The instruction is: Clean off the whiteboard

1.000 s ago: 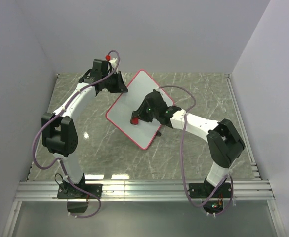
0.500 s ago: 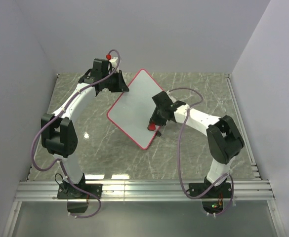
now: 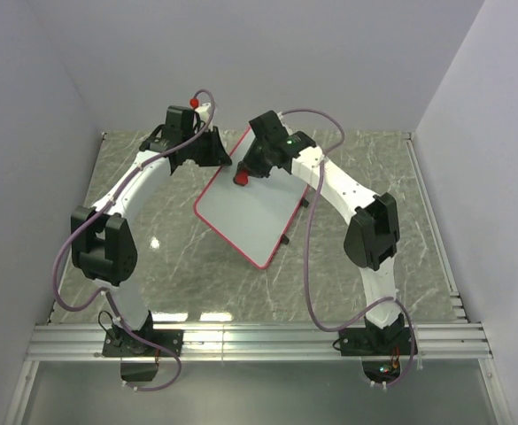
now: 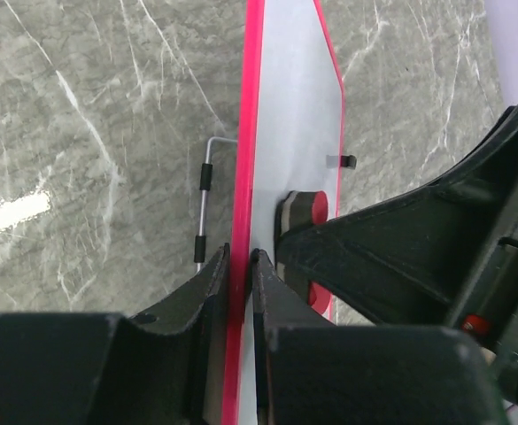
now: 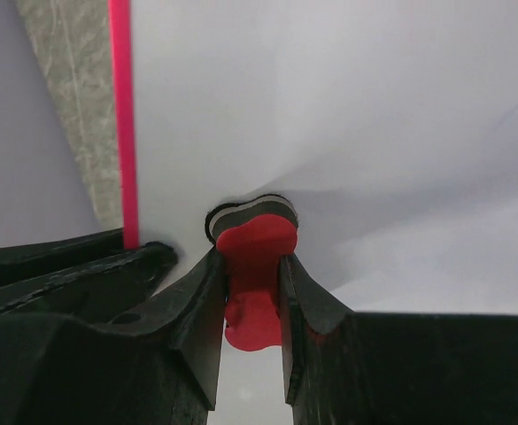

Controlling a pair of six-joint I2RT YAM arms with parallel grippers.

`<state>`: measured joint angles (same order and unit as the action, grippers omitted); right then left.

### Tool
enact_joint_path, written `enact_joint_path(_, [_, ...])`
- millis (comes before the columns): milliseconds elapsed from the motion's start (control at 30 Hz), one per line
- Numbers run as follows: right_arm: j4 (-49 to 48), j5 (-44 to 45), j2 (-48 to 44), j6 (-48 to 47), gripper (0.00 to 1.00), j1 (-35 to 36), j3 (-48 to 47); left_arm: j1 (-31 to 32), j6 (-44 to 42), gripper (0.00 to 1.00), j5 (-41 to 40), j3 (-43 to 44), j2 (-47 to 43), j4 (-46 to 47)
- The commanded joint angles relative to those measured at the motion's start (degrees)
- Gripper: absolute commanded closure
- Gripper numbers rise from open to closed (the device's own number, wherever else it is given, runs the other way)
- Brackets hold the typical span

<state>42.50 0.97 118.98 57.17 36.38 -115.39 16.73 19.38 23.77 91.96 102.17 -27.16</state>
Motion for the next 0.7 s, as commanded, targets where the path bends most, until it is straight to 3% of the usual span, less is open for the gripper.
enact_joint_path(0, [-3.4, -3.1, 0.7, 4.4, 1.00, 1.4, -1.3, 1.7, 0.8, 1.00, 2.7, -0.8, -2.9, -1.8])
enact_joint_path(300, [-9.2, -2.7, -6.8, 4.4, 1.00, 4.3, 17.2, 1.7, 0.4, 1.00, 3.1, 0.2, -2.4, -2.1])
enact_joint_path(533, [-14.3, -2.8, -15.1, 4.9, 1.00, 7.6, 39.9, 1.6, -0.1, 1.00, 2.8, 1.7, -1.9, -2.9])
enact_joint_path(667, [-12.6, 0.2, -18.4, 2.3, 1.00, 6.8, 42.5, 1.6, 0.3, 1.00, 2.9, 1.4, -2.3, -2.4])
